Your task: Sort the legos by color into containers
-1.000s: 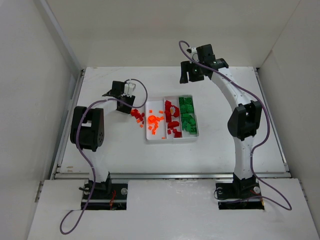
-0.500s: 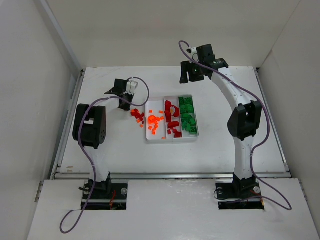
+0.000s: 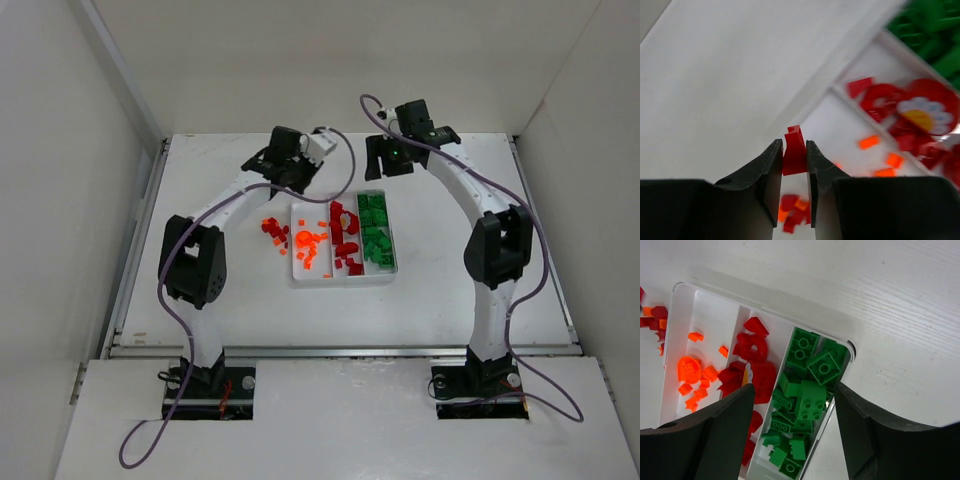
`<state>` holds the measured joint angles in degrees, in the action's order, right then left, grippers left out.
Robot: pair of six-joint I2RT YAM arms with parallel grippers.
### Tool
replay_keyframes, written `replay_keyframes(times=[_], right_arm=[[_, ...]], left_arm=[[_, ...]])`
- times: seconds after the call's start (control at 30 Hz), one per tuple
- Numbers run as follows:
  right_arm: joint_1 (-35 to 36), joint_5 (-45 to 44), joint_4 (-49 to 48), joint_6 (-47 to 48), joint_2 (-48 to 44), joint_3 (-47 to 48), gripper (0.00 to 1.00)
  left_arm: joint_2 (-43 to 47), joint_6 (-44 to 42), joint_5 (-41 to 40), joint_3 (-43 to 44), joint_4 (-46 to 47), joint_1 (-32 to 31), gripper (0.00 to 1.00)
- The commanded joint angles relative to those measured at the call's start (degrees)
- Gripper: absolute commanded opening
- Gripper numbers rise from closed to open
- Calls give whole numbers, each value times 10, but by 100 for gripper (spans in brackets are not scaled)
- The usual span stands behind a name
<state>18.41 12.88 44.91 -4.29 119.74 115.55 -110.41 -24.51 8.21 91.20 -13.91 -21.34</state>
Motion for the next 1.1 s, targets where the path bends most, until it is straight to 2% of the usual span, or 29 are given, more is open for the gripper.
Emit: replay_keyframes(times=[0.0, 0.13, 0.33, 0.37, 0.4, 0.47, 0.5, 0.6, 0.67, 0.87, 0.97, 1.07], right_arm=[[0, -17, -29, 0, -69, -21, 71], [0, -36, -24, 14, -90, -37, 71], [0, -49, -18, 20, -102, -60, 71], [0, -31, -13, 20, -108, -60, 71], [0, -31, -13, 20, -108, -60, 71], [0, -31, -18, 20, -121, -75, 71], [0, -31, -18, 20, -121, -81, 71], [0, -31, -24, 20, -136, -97, 71], [0, -31, -24, 20, -141, -102, 71], [0, -14, -30, 15, -141, -89, 71], [0, 1, -30, 15, -129, -55, 71], [13, 13, -18, 10, -97, -1, 71]], left_arm=[[27, -16, 104, -8, -44, -54, 0], [27, -16, 105, -42, -38, -107, 0], [27, -22, 97, -74, -10, -150, 1], [27, -27, 104, -93, 1, -169, 18], [27, -27, 104, -93, 1, -169, 18], [27, -21, 104, -99, 1, -175, 26], [27, -14, 97, -99, 1, -175, 36], [32, -8, 91, -104, 1, -180, 52], [38, -2, 84, -104, 1, -180, 73], [56, 27, 59, -32, -40, -172, 73], [84, 38, 45, -6, -70, -129, 73], [135, 66, 21, -28, -87, -69, 70]])
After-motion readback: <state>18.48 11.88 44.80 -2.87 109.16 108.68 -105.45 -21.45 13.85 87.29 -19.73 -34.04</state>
